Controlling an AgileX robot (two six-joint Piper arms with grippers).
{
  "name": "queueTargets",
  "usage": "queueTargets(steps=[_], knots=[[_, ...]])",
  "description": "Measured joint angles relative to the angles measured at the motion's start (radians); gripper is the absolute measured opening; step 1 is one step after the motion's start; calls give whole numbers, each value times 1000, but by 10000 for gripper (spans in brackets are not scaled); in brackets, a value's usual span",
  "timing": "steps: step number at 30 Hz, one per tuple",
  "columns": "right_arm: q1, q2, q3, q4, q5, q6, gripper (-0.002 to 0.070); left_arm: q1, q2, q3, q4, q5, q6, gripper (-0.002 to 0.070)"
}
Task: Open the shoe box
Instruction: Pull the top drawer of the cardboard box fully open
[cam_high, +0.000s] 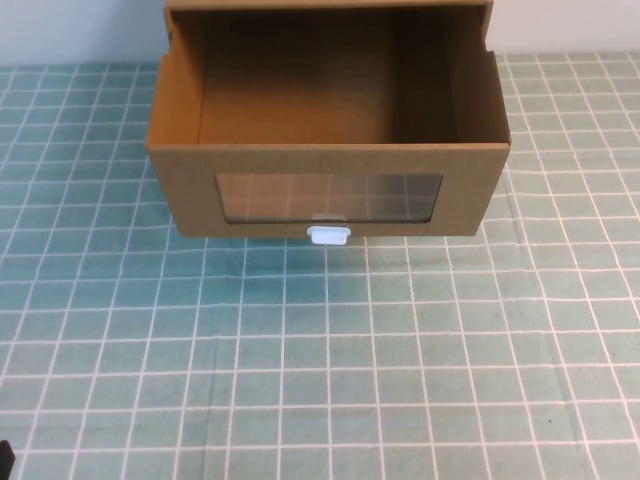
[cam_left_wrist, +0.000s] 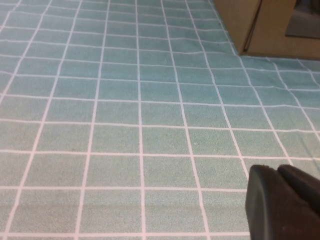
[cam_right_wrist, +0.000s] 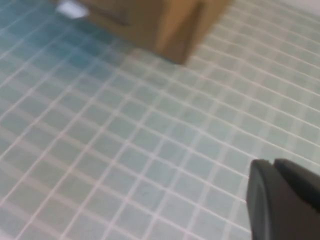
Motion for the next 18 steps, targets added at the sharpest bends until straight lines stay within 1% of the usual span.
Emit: queueTargets(steps=[3,5,8,11,13,16,18], knots=[[-179,-34,0,4,-12,0,-13,0,0,0,0,0,0,-4],[-275,-61,0,20,-57,0,-13,0,0,0,0,0,0,-3],[-402,-118,44,74,-224,0,-13,0,0,0,0,0,0,-3],[-513,-182,153,170,-472,0,-13,0,0,0,0,0,0,-4],[-584,-230,261,262,-627,0,-13,0,0,0,0,0,0,-3],[-669,-301,429,361,-772,0,-13,0,0,0,0,0,0,-3],[-708,-356,546,398,-809,0,-13,0,0,0,0,0,0,-3]])
